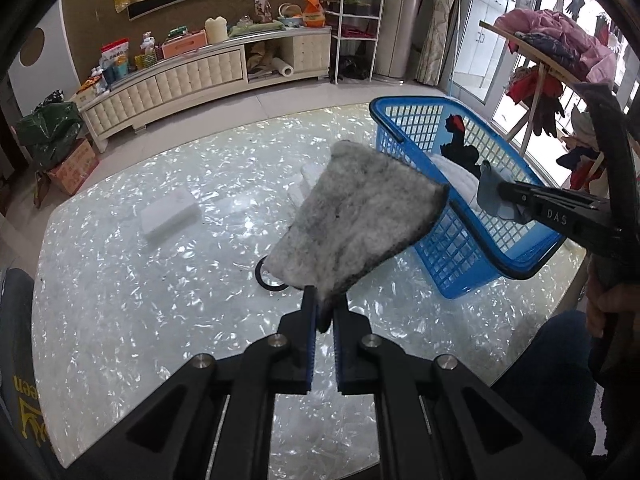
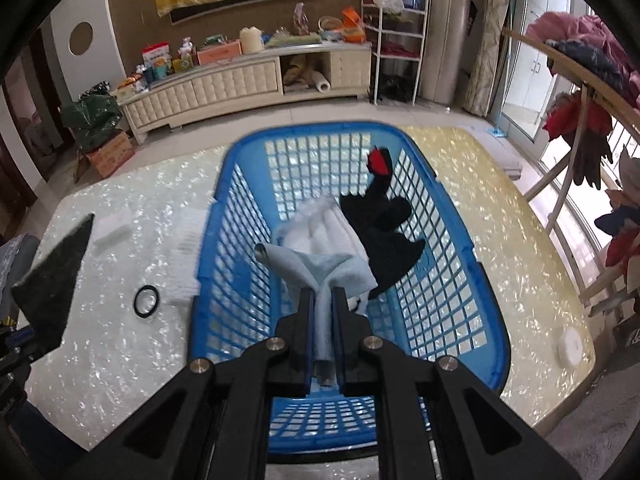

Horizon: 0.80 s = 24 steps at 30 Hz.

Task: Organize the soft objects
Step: 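Lower the blue cloth into the blue basket and open the right gripper, then carry the grey felt pad over the basket and open the left gripper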

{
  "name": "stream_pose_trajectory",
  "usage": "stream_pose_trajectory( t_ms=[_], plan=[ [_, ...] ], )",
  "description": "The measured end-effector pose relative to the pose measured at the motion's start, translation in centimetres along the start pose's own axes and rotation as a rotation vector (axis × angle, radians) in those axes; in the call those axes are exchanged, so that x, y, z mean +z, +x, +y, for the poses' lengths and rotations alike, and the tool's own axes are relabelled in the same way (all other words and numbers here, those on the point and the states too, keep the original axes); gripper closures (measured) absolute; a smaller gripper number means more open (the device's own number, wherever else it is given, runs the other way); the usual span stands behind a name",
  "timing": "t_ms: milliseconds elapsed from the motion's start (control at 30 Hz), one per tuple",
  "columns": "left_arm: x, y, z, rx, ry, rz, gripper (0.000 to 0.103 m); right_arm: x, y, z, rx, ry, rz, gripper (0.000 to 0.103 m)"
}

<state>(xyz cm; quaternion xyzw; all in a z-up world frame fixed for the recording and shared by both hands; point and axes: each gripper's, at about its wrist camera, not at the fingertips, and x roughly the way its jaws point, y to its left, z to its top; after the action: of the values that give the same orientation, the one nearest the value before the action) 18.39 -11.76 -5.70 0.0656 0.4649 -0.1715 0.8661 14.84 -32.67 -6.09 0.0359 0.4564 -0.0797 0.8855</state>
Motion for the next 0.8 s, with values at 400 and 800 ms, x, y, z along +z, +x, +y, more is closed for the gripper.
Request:
stream_pose_trajectory(
  t_ms=[400,800],
  plan=[
    [1.1,1.4,-1.0,-0.015,0.003,-0.02,0.097,-0.4,0.0,-1.1,-0.007,-0.018,0.029,0.088],
    [1.7,0.7,-1.9,-0.008,0.005,-0.035,0.097,-0.1,-1.8,-2.0,-0.022,0.01,-0.02,0.001]
  ],
)
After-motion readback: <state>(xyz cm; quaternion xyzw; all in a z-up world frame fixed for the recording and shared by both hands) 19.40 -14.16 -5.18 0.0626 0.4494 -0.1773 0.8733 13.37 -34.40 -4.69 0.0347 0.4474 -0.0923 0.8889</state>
